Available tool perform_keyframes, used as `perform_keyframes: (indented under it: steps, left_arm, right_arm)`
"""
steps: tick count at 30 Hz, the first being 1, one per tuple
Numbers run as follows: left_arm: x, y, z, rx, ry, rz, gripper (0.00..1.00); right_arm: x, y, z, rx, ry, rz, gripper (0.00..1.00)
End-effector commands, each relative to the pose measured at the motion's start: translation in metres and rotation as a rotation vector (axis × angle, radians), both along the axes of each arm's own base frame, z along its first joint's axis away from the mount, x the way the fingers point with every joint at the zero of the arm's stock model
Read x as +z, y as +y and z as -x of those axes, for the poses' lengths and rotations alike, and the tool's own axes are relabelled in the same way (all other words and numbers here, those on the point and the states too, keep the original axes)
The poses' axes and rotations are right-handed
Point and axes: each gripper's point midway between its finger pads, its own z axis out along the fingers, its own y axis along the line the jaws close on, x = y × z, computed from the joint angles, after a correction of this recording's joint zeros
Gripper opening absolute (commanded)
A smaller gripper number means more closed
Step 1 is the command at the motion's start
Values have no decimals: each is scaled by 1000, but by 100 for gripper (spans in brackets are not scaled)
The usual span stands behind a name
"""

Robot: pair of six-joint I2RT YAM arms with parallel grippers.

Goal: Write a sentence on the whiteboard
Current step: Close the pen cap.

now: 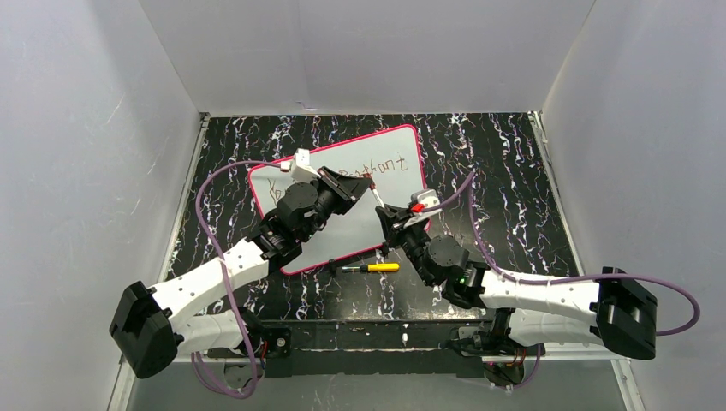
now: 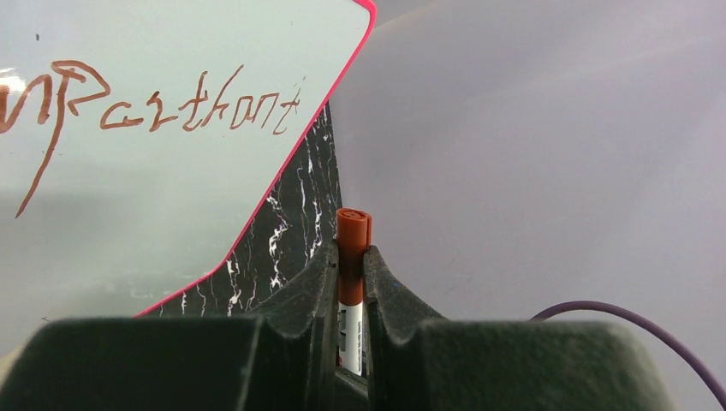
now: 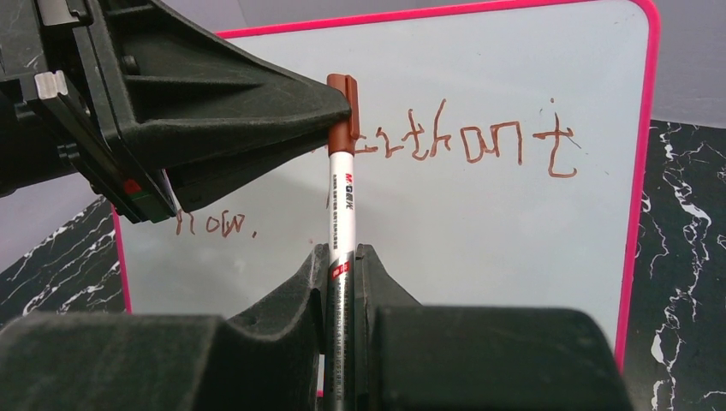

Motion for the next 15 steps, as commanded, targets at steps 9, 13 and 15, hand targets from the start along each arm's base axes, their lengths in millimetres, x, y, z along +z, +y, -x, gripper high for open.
perform_keyframes:
  steps: [9, 13, 15]
  left_arm:
    - [-18, -43, 82, -338, 46, -16, 0]
    - [-17, -48, 87, -356, 43, -17, 0]
    - [-19, -51, 90, -366, 47, -21, 0]
  right_arm:
    - [66, -15, -28, -110, -104, -183, 1]
    - [67, -15, -30, -110, -108, -185, 1]
    - [67, -14, -30, -112, -110, -184, 1]
